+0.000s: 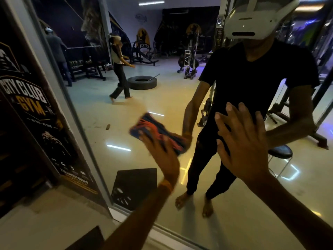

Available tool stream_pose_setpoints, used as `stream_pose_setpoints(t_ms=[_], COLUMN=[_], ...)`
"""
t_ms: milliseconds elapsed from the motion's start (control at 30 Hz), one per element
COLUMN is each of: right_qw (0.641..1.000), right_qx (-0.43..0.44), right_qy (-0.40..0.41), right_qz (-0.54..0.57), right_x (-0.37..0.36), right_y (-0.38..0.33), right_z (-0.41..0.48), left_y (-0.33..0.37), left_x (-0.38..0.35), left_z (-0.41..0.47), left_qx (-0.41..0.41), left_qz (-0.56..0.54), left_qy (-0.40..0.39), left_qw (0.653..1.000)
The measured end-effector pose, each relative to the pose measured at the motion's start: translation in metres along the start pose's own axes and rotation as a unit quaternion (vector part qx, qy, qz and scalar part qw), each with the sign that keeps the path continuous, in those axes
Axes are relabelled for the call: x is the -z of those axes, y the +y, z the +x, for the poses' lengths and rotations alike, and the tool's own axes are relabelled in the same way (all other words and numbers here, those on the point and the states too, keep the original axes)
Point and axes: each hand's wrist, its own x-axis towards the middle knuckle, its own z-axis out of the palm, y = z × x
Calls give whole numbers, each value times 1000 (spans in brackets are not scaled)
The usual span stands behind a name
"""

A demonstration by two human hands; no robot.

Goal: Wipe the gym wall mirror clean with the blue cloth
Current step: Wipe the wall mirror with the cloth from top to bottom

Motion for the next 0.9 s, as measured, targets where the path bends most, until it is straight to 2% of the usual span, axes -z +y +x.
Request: stream_pose_setpoints(t_ms=[33,100,133,167,233,300,400,433,500,567,633,667,733,833,900], right_qw=[1000,1000,1000,1000,1000,1000,1000,999,999,998,999,999,999,999,999], right_qx=[5,17,22,24,24,26,23,25,38,41,32,28,26,17,12], right_qy=[-2,-7,-5,-3,0,7,19,22,27,26,35,37,37,43,42], right_qz=[-4,-9,-10,-10,-7,-8,-10,-10,-19,-29,-28,-25,-16,-6,-12], right_x=[1,1,0,-1,-1,1,8,10,11,10,7,7,7,10,12], right_y=[4,9,10,10,11,15,30,36,43,43,38,36,38,48,58], right_z=[-5,-11,-11,-10,-10,-11,-10,-9,-7,-7,-8,-8,-9,-20,-31], left_y=[20,47,42,46,37,39,44,45,55,59,54,50,42,41,51], left_x=[2,-4,-5,0,11,24,14,6,-7,-13,-13,-9,5,15,2], left_z=[-26,-77,-77,-59,13,81,105,88,19,-47,-69,-58,-12,61,58], left_qx=[-32,-145,-172,-172,-150,-82,-38,-40,-59,-132,-228,-258,-260,-137,-115], left_qz=[-15,-1,24,3,7,5,-11,-8,-31,-9,67,85,85,20,9], left_qy=[-61,-135,-139,-138,-49,36,104,87,-11,-114,-169,-172,-129,4,49], left_qw=[997,980,975,975,987,996,994,995,998,985,957,947,953,990,992])
